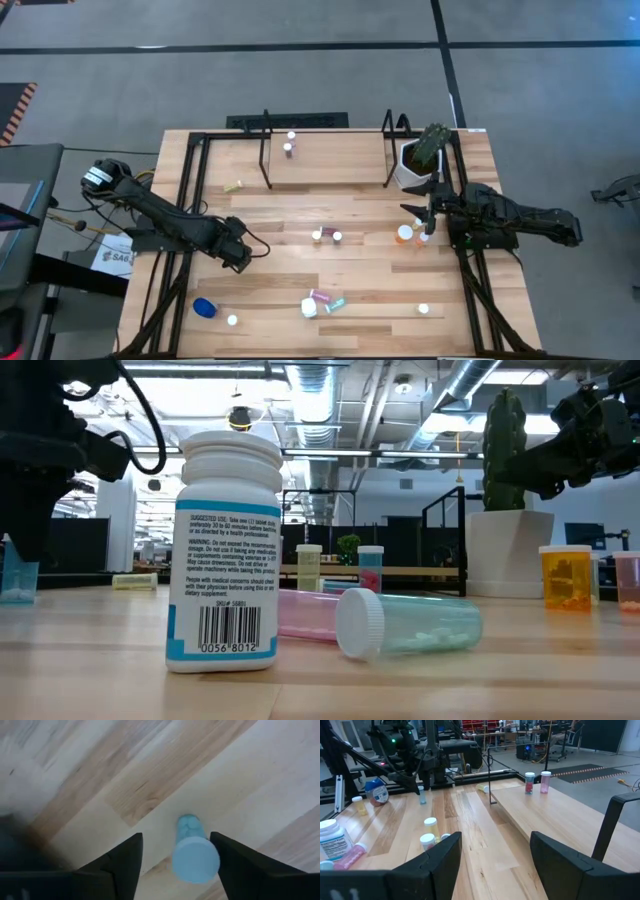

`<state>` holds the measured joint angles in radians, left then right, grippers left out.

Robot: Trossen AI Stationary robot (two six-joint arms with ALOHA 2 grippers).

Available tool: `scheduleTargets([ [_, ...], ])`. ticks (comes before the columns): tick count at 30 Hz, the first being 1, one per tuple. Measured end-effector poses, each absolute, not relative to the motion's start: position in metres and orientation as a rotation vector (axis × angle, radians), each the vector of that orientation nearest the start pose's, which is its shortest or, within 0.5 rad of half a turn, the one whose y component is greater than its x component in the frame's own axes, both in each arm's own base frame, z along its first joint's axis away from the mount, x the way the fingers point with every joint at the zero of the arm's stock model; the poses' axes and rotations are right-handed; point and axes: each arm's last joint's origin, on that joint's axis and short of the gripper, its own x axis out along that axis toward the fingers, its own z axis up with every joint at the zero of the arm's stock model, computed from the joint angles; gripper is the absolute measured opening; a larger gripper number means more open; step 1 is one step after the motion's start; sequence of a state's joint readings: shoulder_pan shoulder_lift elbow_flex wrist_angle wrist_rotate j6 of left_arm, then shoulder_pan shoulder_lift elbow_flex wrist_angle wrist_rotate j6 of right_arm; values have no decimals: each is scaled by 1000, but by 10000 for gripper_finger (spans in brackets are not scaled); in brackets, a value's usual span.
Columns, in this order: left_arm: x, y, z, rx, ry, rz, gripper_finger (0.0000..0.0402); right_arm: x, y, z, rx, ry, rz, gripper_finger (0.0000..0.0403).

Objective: Pick and place medicine bottles onto shelf by color
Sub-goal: Put the blue pill bottle on the shelf

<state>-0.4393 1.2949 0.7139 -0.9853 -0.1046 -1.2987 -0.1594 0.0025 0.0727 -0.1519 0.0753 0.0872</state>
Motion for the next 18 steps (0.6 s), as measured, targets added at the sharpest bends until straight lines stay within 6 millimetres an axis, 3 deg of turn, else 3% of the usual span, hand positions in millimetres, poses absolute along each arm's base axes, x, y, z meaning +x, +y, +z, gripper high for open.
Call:
scheduleTargets([
  [11, 173, -78, 177, -642, 1371, 691, 113, 91, -17, 173, 90, 72, -238, 260],
  [18, 182, -74, 185, -680, 1338, 676, 92, 91, -17, 173, 90, 72, -238, 260],
])
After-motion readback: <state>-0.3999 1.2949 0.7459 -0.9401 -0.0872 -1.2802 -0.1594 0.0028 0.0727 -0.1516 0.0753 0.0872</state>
